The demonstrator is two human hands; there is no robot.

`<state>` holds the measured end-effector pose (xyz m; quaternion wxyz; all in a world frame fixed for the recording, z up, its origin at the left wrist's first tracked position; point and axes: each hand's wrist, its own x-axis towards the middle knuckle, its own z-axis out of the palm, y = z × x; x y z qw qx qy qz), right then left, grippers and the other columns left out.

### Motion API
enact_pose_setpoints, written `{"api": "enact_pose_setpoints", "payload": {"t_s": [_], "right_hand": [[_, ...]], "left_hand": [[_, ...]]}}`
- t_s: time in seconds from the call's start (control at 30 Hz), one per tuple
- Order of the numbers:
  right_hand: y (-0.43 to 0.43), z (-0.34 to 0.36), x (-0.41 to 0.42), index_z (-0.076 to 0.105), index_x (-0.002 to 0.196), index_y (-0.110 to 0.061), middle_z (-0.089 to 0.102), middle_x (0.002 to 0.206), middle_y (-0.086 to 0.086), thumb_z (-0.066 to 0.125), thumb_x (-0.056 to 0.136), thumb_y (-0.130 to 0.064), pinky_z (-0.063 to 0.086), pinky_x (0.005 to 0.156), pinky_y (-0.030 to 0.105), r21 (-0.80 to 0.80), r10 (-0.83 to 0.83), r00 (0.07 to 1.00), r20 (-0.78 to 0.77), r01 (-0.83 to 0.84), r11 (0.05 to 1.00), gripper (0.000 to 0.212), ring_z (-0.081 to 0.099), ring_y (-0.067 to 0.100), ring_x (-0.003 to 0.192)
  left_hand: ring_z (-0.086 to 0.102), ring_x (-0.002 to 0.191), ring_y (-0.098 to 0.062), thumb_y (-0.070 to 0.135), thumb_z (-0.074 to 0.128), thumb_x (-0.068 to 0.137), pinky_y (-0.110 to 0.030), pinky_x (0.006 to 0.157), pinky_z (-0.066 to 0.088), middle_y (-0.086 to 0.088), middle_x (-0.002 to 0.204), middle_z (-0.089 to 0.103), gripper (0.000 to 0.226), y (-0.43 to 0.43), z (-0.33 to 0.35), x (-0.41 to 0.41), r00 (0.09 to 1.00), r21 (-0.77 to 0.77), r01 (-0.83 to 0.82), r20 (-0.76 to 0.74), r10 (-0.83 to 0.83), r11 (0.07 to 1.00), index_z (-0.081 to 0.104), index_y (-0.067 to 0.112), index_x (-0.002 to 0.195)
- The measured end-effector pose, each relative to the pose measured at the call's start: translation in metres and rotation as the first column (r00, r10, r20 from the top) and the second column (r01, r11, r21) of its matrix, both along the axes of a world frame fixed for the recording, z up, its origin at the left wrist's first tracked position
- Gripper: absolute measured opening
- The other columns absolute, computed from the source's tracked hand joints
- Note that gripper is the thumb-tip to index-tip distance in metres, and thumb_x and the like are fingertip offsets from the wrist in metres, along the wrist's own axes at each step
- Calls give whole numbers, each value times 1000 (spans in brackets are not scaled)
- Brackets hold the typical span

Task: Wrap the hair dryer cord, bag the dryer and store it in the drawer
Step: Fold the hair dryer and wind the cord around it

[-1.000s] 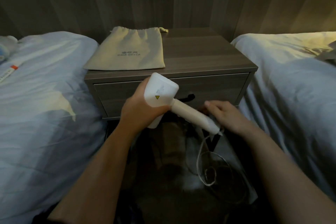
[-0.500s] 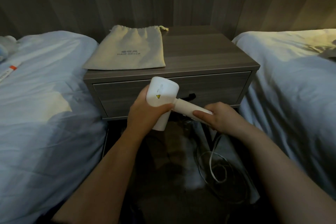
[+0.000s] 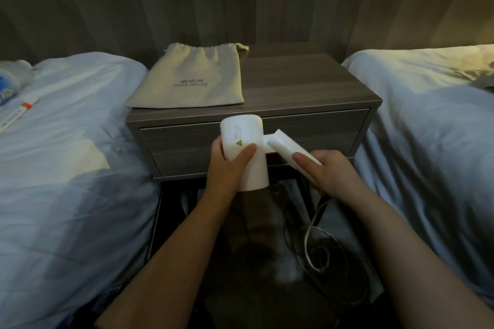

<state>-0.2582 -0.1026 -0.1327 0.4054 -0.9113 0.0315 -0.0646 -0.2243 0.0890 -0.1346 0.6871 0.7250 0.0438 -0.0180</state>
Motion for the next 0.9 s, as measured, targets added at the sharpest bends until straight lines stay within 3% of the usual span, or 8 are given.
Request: {"api": "enact_pose_setpoints", "payload": {"t_s": [0.17, 0.27, 0.37, 0.47, 0.57, 0.7, 0.83, 0.9], "right_hand": [[-1, 0, -3, 54, 58, -22, 51, 50, -2, 51, 90, -44, 37, 38, 18, 10, 79, 994, -78, -78, 997, 39, 48, 0, 31], [6, -3, -5, 57, 61, -16, 52, 50, -2, 50, 89, -46, 39, 40, 18, 2, 82, 994, -67, -82, 997, 41, 49, -1, 33], [10, -3, -6, 63, 66, -5, 52, 50, 0, 53, 87, -49, 40, 48, 25, 43, 35, 999, -9, -34, 998, 50, 49, 4, 38], [21, -4, -9, 65, 73, 0, 54, 55, 4, 55, 86, -48, 41, 53, 29, 134, -26, 1000, 10, 25, 991, 51, 51, 14, 48], [44, -12, -12, 62, 68, -4, 55, 58, 3, 50, 89, -49, 43, 55, 30, 260, -108, 993, -44, 116, 959, 51, 52, 16, 53], [51, -17, -9, 61, 65, -14, 57, 60, 0, 47, 90, -49, 44, 56, 29, 259, -85, 991, -101, 109, 960, 45, 53, 14, 55], [40, -10, -4, 63, 78, 1, 57, 60, 10, 50, 88, -50, 43, 49, 30, 254, -120, 988, -94, 140, 957, 54, 52, 18, 49], [28, -3, -3, 61, 66, -2, 54, 54, 6, 52, 87, -50, 41, 48, 27, 180, -137, 990, -24, 139, 974, 53, 50, 17, 47]], "left_hand": [[59, 98, -24, 41, 61, 83, -40, 75, 53, -6, 117, 55, 53, 9, 12, 4, 987, -193, -17, -160, -14, 981, 41, 29, 130], [58, 87, -17, 33, 61, 85, -32, 63, 49, 1, 100, 57, 27, 9, 10, -1, 992, -207, -101, -92, 84, 973, 47, 33, 107], [58, 84, -15, 30, 60, 86, -32, 65, 50, 4, 95, 56, 15, 10, 8, -5, 990, -248, -141, -30, 138, 959, 48, 36, 91], [60, 89, -19, 34, 59, 86, -36, 70, 53, -3, 104, 59, 21, 8, 6, -6, 984, -289, -178, -47, 172, 941, 48, 33, 103], [60, 98, -25, 42, 59, 84, -44, 81, 53, -6, 113, 56, 51, -3, 1, -11, 956, -378, -279, -192, 220, 883, 39, 28, 128], [58, 96, -23, 44, 60, 83, -45, 84, 52, -4, 111, 53, 60, -6, -3, -13, 937, -375, -323, -258, 237, 869, 32, 28, 134], [57, 103, -24, 45, 61, 83, -47, 90, 51, -6, 120, 52, 57, 3, -1, -2, 966, -350, -176, -242, 92, 920, 34, 28, 130], [56, 101, -19, 38, 59, 86, -39, 83, 52, -9, 127, 51, 53, 8, 3, 4, 988, -164, -30, -152, 5, 986, 37, 22, 132]]}}
